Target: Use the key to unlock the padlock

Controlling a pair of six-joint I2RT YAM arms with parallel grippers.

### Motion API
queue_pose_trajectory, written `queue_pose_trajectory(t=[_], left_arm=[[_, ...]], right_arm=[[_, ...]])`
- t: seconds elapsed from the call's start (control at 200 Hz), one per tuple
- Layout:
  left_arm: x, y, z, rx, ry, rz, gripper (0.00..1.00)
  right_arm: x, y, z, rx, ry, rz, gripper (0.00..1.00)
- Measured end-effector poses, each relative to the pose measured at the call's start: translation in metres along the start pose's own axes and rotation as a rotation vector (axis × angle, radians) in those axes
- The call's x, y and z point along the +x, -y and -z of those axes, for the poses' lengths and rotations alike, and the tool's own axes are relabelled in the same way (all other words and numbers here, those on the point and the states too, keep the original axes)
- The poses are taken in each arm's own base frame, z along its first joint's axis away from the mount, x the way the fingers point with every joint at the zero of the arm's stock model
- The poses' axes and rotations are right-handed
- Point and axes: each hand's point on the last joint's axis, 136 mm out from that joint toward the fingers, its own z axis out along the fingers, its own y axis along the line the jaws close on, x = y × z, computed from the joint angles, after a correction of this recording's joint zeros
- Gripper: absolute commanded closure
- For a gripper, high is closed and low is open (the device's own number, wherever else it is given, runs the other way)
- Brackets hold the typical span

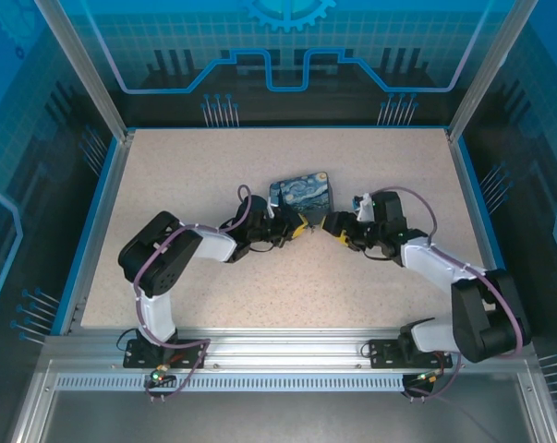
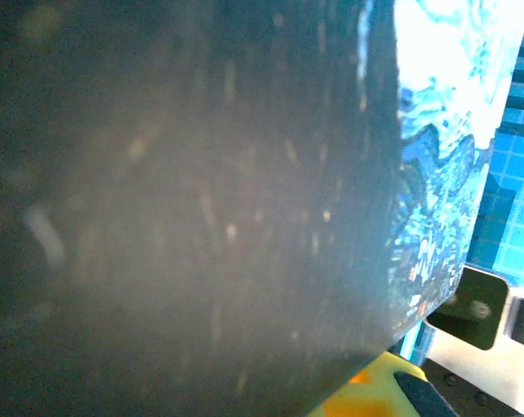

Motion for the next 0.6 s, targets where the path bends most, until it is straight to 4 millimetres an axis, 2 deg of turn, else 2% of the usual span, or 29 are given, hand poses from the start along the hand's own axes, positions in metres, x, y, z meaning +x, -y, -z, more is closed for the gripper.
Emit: queue_pose_trajectory(t=[0.115, 0.215, 0.415, 0.6], left_arm=[[0.001, 0.001, 0.002, -0.026, -0.003, 0.003, 1.00], [0.002, 0.002, 0.003, -0.045, -0.005, 0.003, 1.00], [0.002, 0.000, 0.003, -0.096, -0.012, 0.023, 1.00], [0.003, 0.006, 0.005, -0.134, -0.026, 0.030, 1.00]], right_arm=[[-0.013, -0.012, 0.012, 0.067, 0.034, 0.137, 0.47], [-0.016, -0.023, 0.015, 0.108, 0.036, 0.260, 0.52], [-0.001, -0.033, 0.005, 0.175, -0.041, 0.464, 0.59], [0.006, -0.033, -0.006, 0.225, -0.088, 0.593, 0.60]])
